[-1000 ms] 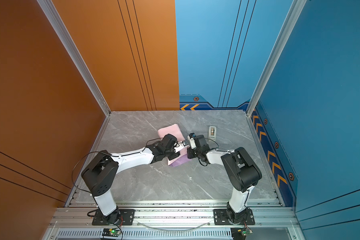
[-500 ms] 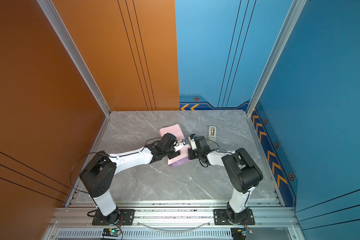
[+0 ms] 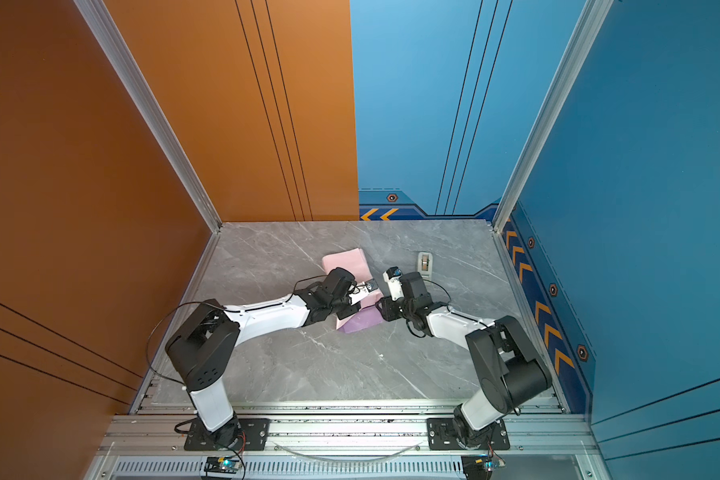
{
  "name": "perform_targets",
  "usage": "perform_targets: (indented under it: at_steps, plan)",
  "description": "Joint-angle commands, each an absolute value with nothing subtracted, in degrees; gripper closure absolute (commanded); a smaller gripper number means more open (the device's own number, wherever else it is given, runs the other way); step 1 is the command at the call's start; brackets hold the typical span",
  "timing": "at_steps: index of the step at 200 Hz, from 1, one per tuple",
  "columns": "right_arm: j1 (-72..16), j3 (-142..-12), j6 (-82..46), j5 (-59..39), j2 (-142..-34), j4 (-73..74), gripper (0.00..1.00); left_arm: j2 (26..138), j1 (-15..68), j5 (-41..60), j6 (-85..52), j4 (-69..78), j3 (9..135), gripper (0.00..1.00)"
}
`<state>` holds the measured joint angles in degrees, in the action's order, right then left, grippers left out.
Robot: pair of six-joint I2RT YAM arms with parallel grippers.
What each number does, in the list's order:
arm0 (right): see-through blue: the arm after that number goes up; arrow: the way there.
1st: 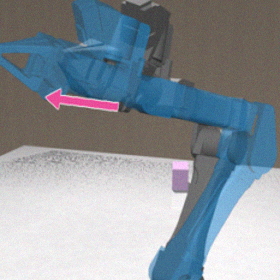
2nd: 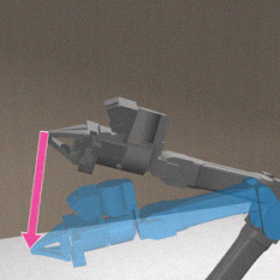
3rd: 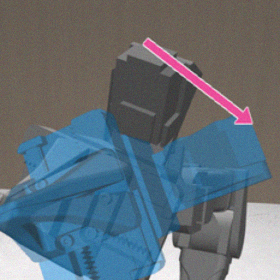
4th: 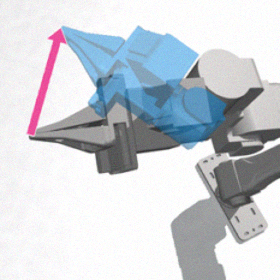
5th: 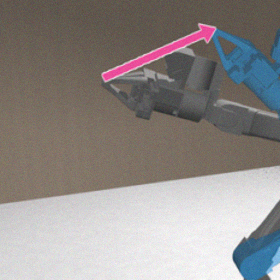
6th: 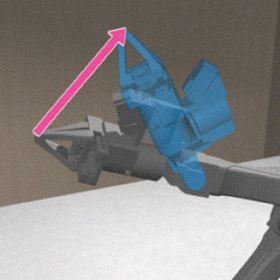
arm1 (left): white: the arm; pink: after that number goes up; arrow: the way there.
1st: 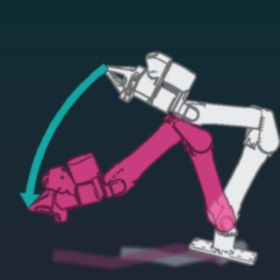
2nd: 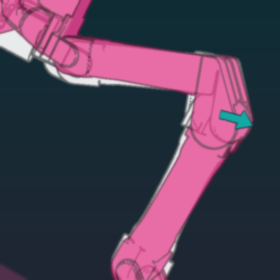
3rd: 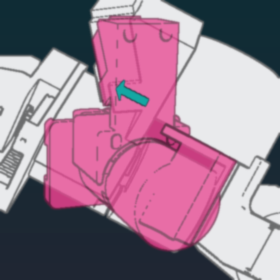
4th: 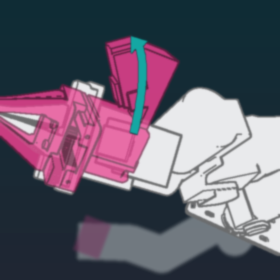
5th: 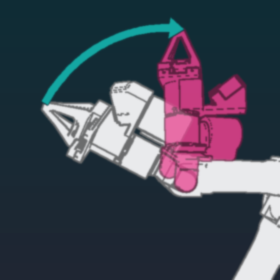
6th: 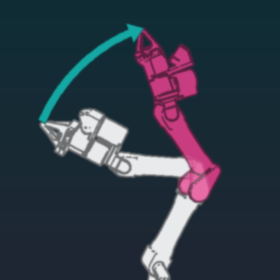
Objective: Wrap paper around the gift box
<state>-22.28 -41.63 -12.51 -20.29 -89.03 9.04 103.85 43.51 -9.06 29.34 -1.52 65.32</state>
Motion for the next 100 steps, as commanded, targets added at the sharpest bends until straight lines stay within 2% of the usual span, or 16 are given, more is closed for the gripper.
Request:
perform_targets:
  at_steps: [1,31,73,100]
  plan:
    - [-18.7,-39.7,-18.5,-28.4,-88.7,10.3,0.56,104.9,43.6,-9.4,29.4,-2.7,65.2,0.53]
    - [-16.2,-39.0,-27.0,-29.2,-91.5,17.6,0.62,104.7,43.8,-9.5,29.3,-2.5,64.9,0.55]
    - [-18.8,-42.4,-27.0,-24.2,-96.6,16.2,0.67,104.8,44.2,-9.8,29.2,-2.2,64.7,0.55]
    - [-20.1,-42.5,-26.7,-24.5,-98.2,17.8,0.7,104.7,44.2,-9.9,29.3,-2.1,64.6,0.55]
